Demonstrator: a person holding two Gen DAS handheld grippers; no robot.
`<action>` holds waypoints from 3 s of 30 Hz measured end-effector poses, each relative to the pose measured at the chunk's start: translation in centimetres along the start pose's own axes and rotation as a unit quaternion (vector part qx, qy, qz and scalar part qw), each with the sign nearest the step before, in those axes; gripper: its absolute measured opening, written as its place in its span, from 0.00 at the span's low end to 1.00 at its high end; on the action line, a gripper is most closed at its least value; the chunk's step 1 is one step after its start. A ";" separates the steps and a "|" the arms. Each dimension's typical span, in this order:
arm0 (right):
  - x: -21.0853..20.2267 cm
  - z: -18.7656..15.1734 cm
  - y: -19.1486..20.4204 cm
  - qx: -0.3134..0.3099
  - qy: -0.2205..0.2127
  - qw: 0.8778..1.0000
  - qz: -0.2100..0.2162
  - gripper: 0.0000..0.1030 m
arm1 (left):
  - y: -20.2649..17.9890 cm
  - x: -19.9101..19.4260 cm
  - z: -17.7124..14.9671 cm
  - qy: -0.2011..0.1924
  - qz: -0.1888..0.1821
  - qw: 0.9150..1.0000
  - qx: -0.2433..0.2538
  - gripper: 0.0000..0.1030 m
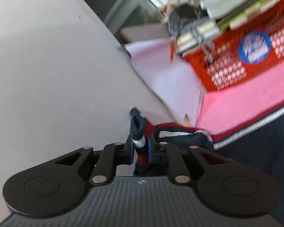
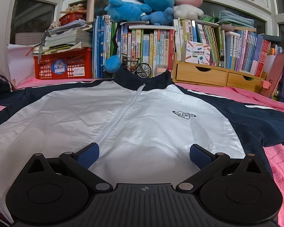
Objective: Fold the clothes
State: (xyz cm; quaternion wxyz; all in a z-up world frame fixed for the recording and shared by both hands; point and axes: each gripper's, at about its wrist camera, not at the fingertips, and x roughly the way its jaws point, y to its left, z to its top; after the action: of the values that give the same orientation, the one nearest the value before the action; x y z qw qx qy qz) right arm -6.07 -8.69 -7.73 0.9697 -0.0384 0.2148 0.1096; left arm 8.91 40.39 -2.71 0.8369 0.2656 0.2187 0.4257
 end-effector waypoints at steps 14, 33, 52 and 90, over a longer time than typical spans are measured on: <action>0.0 0.2 -0.1 0.000 0.001 1.000 0.003 1.00 | 2.6 -2.4 3.2 0.052 0.053 0.993 -0.090 0.90; -2.0 2.0 1.9 -0.031 -0.004 0.994 0.102 1.00 | -5.6 -27.7 2.7 -0.028 -0.491 0.866 -0.085 0.97; -8.0 -2.5 1.8 -0.080 -0.052 0.981 0.168 1.00 | -0.4 -32.7 -2.3 -0.081 -0.510 0.854 -0.062 0.95; -4.6 -7.3 -10.7 0.129 0.179 0.959 0.179 0.12 | 2.2 -29.4 -6.8 0.017 -0.413 0.908 -0.074 1.00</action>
State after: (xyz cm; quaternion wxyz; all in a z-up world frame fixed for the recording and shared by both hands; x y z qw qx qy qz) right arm -10.68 -20.92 -12.11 0.8766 0.1074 0.4006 0.2439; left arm -12.32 18.90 -2.37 0.9512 0.0817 0.2911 0.0615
